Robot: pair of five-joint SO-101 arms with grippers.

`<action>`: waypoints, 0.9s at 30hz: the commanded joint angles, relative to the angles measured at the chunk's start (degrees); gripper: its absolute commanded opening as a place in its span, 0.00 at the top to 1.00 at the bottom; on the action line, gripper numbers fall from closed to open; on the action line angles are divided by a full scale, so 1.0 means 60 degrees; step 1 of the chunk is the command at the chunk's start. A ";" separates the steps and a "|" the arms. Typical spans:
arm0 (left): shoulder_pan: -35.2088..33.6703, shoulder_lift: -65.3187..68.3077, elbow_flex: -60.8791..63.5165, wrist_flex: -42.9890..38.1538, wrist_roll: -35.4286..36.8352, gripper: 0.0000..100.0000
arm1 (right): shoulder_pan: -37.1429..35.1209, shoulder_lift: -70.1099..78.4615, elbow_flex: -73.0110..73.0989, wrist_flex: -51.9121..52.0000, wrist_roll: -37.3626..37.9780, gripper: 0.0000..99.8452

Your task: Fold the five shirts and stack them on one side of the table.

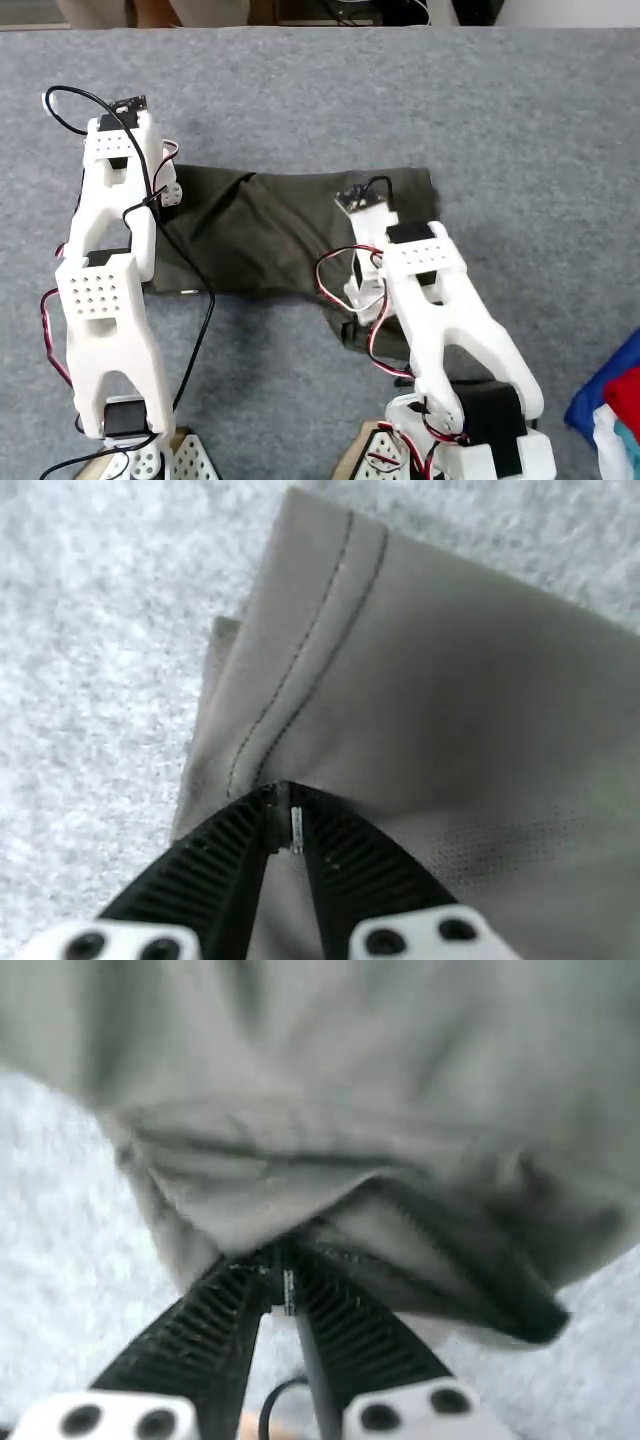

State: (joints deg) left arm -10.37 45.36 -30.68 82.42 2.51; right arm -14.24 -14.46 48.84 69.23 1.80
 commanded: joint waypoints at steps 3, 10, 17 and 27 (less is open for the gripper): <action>0.0103 0.0022 -0.0293 -0.0396 -0.0073 0.98 | 0.0066 -0.0300 0.0022 0.1070 0.0396 0.99; 0.0103 0.0022 -0.0293 -0.0396 -0.0073 0.98 | -0.0799 -0.0491 -0.0388 0.1890 0.2037 0.99; 0.0103 0.0022 -0.0293 -0.0396 -0.0073 0.98 | -0.0769 -0.1590 -0.2601 0.2505 0.2081 0.99; 0.0103 0.0022 -0.0293 -0.0396 -0.0073 0.98 | -0.0139 -0.0403 -0.1692 -0.0601 0.2095 0.99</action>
State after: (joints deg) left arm -10.37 45.36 -30.68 82.42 2.51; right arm -17.58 -19.56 36.88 71.34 13.85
